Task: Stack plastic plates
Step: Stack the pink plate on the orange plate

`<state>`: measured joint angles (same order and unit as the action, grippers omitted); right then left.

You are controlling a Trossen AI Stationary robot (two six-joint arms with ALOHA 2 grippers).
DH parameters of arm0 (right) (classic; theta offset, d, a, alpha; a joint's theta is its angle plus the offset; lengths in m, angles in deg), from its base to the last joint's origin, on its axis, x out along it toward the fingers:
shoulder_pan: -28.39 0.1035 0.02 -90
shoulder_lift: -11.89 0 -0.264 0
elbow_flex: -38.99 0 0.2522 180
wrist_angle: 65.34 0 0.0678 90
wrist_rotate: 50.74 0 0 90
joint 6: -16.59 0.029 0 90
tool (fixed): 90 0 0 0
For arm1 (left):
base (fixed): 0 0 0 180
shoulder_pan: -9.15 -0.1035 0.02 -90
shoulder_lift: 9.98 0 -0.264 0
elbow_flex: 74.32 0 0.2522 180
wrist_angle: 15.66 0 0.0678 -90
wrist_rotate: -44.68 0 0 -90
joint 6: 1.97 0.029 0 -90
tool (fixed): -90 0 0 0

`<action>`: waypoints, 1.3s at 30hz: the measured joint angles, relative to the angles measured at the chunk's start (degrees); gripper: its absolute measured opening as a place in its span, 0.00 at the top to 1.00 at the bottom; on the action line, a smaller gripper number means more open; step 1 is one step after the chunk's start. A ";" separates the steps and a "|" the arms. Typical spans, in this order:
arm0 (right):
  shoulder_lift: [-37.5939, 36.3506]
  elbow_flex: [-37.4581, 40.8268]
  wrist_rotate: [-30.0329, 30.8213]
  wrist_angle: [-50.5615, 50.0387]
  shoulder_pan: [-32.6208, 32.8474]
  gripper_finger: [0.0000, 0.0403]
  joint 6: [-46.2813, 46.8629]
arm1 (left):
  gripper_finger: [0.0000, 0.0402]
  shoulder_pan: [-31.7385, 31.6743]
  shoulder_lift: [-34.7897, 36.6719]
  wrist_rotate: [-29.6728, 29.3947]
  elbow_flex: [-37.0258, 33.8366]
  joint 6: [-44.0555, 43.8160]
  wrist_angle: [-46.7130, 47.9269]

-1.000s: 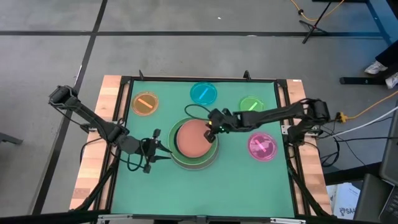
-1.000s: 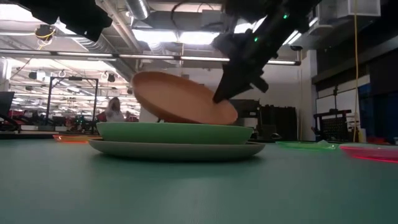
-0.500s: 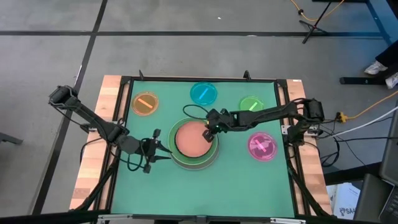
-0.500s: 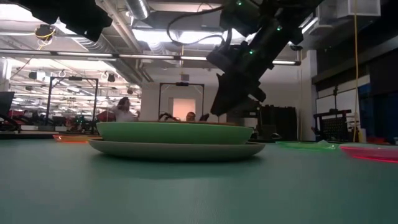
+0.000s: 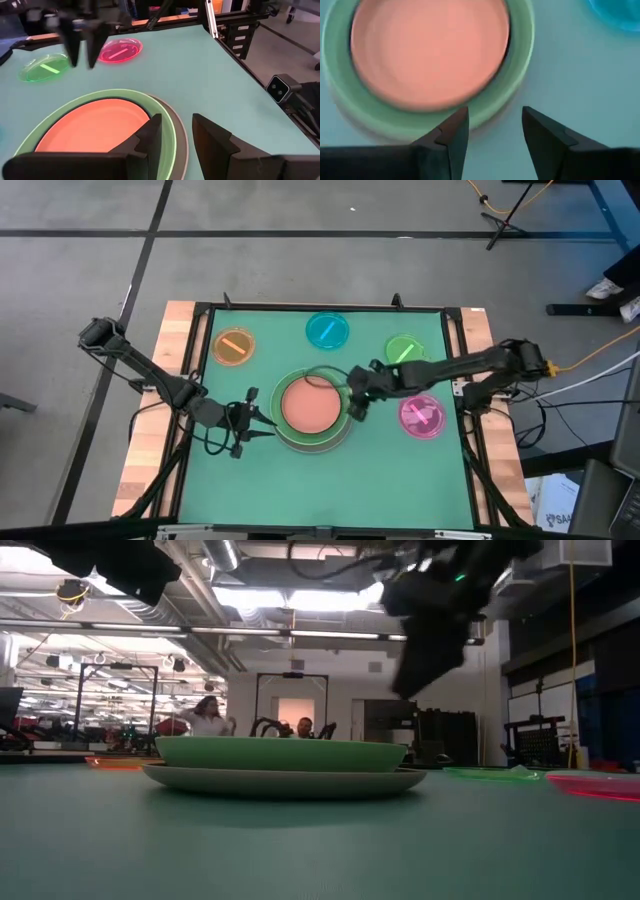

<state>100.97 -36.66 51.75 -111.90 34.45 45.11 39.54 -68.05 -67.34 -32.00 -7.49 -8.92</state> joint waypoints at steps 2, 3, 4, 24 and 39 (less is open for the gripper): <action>-1.36 0.00 -0.02 -5.99 2.22 0.57 3.28 | 0.75 0.00 0.00 0.01 0.00 -0.31 0.03; -1.82 0.00 0.00 -8.53 3.31 0.57 5.31 | 0.75 0.00 -0.01 0.02 0.00 -0.33 -0.01; -1.99 0.00 0.01 -11.17 4.42 0.57 7.43 | 0.75 0.00 0.00 0.00 0.00 -0.37 0.01; 6.16 9.96 -3.69 -23.68 11.93 0.57 39.07 | 0.75 0.00 -0.02 -1.05 0.00 -1.37 0.01; 9.95 9.77 -3.02 -22.92 11.99 0.88 38.69 | 0.75 0.00 -0.02 -1.05 0.00 -1.35 0.10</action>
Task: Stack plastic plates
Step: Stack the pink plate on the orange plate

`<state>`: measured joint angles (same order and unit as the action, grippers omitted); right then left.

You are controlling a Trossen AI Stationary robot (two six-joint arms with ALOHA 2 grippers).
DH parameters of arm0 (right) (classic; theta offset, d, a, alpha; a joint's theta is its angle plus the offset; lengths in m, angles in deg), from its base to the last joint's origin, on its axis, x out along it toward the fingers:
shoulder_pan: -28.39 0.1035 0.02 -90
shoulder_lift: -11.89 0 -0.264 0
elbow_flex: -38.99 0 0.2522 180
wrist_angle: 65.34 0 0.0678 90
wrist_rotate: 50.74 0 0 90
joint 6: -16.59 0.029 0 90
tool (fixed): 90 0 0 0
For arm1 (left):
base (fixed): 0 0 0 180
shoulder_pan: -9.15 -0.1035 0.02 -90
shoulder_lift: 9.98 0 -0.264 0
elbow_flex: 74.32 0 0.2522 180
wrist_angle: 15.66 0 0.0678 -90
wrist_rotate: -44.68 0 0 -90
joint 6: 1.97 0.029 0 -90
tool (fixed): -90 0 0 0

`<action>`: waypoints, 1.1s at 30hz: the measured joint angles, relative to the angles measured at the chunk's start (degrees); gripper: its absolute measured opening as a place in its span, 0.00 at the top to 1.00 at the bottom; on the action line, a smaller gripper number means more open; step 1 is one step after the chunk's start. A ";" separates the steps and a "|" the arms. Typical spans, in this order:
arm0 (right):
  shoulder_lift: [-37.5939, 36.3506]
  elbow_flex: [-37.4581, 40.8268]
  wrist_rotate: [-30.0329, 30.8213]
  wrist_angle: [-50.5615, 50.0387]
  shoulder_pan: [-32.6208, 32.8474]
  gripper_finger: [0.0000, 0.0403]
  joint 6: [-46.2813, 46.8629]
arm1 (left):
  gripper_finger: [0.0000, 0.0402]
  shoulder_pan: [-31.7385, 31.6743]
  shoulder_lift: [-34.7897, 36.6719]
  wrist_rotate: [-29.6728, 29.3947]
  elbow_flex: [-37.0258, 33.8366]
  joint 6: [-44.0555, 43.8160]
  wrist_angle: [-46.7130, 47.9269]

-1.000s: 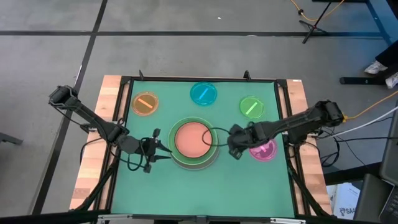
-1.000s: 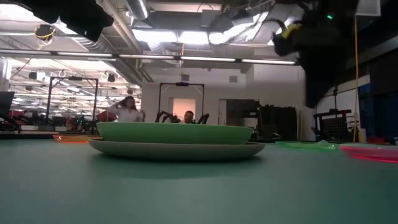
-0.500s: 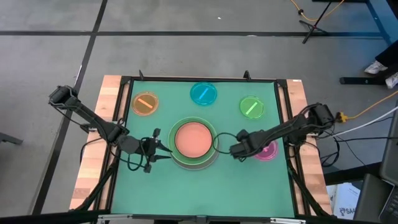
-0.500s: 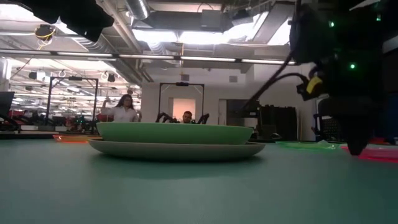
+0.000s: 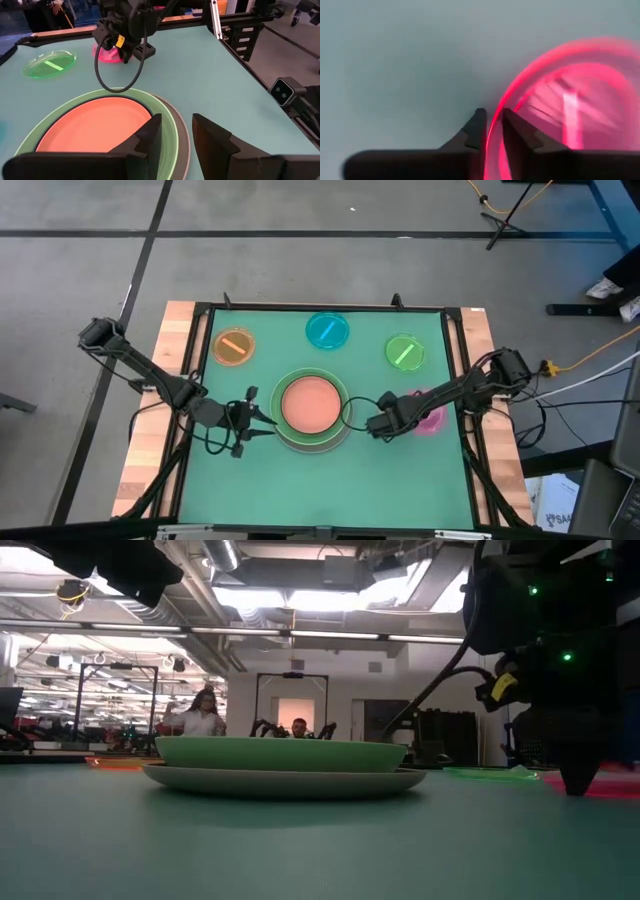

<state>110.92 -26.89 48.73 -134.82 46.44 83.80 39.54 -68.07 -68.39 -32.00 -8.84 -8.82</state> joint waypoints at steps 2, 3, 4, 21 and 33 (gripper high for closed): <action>0.04 0.06 0.36 -0.04 0.00 0.95 -1.16 | 0.75 0.00 0.00 0.00 0.00 0.00 0.00; 0.04 0.12 0.73 -0.14 0.00 0.97 -1.84 | 0.75 0.00 0.00 0.00 0.00 0.00 0.00; 0.09 0.13 1.07 -0.15 0.00 0.98 -2.75 | 0.75 0.00 0.00 0.00 0.00 -0.01 0.00; 0.33 -12.81 10.85 -0.74 0.00 1.00 -22.64 | 0.75 0.00 0.00 0.09 0.00 0.00 0.03; 0.32 -20.98 16.50 12.47 -0.02 1.00 -48.80 | 0.75 1.56 0.01 0.21 0.00 1.31 0.90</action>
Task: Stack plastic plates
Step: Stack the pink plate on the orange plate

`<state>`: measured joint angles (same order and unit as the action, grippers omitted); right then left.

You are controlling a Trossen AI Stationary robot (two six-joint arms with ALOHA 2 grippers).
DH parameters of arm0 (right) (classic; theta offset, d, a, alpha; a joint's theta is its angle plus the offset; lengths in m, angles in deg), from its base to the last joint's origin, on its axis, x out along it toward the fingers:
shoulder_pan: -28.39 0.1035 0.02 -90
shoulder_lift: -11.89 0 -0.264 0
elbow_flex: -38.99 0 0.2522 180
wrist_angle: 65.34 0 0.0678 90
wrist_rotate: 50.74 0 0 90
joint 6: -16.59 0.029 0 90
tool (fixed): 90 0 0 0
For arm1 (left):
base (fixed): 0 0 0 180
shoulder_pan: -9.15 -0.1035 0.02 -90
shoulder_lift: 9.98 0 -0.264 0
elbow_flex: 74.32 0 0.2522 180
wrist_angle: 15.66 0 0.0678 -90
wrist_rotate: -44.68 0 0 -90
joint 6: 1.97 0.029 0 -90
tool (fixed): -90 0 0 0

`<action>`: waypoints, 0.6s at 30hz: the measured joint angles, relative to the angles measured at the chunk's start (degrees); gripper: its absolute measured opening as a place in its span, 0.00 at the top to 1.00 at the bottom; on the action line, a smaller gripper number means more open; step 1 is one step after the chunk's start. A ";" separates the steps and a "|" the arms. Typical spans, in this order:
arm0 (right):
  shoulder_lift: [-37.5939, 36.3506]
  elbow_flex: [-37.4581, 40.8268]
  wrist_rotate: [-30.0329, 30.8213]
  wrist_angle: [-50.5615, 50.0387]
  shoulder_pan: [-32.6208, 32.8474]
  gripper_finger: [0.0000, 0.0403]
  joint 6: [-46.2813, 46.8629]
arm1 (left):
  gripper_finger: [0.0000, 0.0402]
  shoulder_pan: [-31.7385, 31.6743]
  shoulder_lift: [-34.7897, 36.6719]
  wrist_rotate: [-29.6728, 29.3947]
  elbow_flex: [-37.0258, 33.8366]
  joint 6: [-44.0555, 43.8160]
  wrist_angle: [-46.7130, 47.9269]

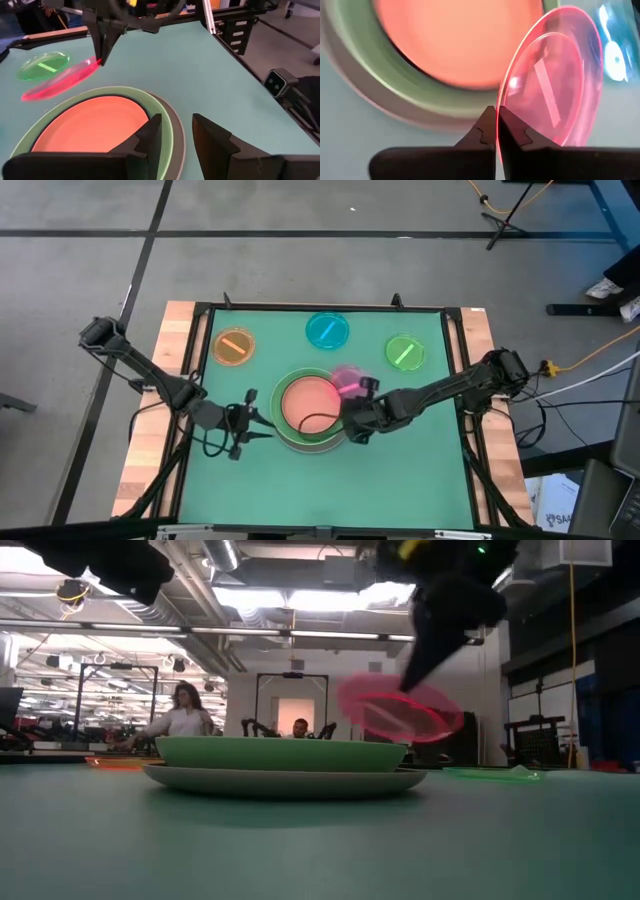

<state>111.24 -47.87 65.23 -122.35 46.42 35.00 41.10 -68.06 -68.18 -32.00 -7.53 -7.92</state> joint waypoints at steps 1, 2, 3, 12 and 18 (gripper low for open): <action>0.18 -0.02 -0.54 2.62 0.01 1.00 -2.58 | 0.75 0.23 -0.01 0.00 0.00 0.02 0.02; 0.49 -0.04 -1.19 5.11 0.00 1.00 -4.91 | 0.75 0.48 -0.01 0.01 0.00 0.02 0.00; 0.96 -0.07 -1.69 7.70 0.00 1.00 -7.19 | 0.75 0.66 -0.01 0.01 0.00 0.02 0.00; 6.52 -0.07 -5.62 24.16 -0.06 1.00 -20.40 | 0.75 0.89 -0.01 0.01 0.00 0.02 -0.09; 8.82 -0.07 -6.07 23.96 -0.94 1.00 -20.22 | 0.75 0.89 -0.01 -0.01 0.00 -0.07 -0.07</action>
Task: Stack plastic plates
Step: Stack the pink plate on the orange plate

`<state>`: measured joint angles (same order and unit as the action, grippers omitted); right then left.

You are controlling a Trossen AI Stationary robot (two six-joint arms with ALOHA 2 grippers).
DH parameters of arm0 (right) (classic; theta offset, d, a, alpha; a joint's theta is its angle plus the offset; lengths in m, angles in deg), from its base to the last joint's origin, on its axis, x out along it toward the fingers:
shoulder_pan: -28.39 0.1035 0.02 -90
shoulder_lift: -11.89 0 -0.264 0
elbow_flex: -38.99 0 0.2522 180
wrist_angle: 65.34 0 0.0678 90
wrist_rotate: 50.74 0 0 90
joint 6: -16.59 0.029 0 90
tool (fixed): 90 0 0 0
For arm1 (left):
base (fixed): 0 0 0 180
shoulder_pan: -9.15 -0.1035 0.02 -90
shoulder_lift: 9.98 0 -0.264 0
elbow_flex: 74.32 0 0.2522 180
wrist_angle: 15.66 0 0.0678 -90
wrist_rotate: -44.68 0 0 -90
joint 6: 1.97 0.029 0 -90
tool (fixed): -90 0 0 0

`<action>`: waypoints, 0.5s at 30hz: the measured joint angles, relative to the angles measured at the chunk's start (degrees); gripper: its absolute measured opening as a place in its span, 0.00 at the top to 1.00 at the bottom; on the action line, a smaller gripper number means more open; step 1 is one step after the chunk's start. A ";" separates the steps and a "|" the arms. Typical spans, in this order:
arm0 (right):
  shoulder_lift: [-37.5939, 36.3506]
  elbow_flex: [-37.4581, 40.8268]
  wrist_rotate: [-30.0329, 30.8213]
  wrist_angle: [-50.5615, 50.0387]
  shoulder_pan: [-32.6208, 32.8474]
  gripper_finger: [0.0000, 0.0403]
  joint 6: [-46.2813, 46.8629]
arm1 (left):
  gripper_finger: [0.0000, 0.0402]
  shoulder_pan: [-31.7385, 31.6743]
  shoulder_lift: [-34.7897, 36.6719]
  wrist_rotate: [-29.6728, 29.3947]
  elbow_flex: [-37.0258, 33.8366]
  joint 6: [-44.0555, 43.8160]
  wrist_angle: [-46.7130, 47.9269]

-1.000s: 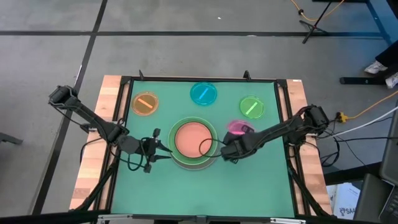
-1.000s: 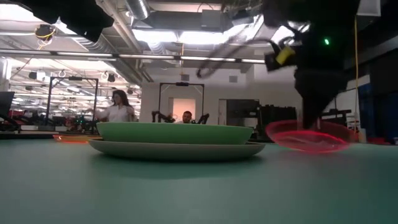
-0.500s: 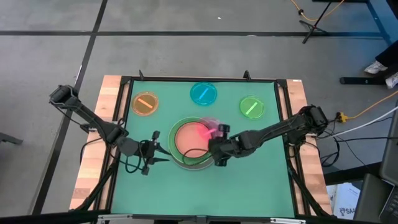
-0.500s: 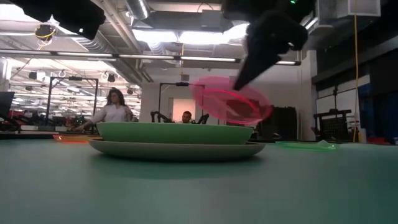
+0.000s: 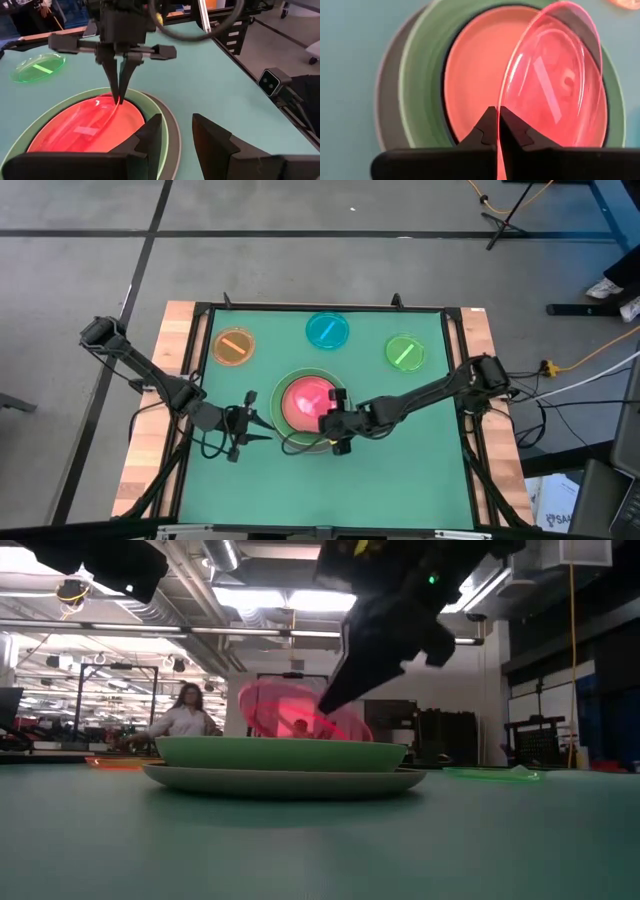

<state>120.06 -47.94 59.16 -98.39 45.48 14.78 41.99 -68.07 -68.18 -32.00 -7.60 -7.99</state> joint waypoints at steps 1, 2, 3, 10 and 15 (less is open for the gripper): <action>0.48 0.00 -0.02 -0.03 -0.02 1.00 0.00 | 0.75 0.00 0.00 0.01 0.00 -0.01 0.01; 0.80 0.00 0.00 0.01 -0.13 1.00 0.00 | 0.75 0.00 0.00 0.01 0.00 -0.02 0.01; 0.87 0.00 -0.04 -0.17 -0.36 1.00 0.00 | 0.75 0.00 0.00 0.01 0.00 -0.04 0.00; 0.83 0.00 -0.56 -0.05 -0.66 1.00 2.51 | 0.75 0.00 0.00 0.01 0.00 -0.22 0.07; 0.83 0.00 -1.32 -0.17 -1.09 0.95 4.21 | 0.75 0.00 0.00 0.01 0.00 -0.20 0.07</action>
<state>120.88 -47.94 57.84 -98.56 44.38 18.99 41.99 -68.07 -68.17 -32.00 -7.79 -7.92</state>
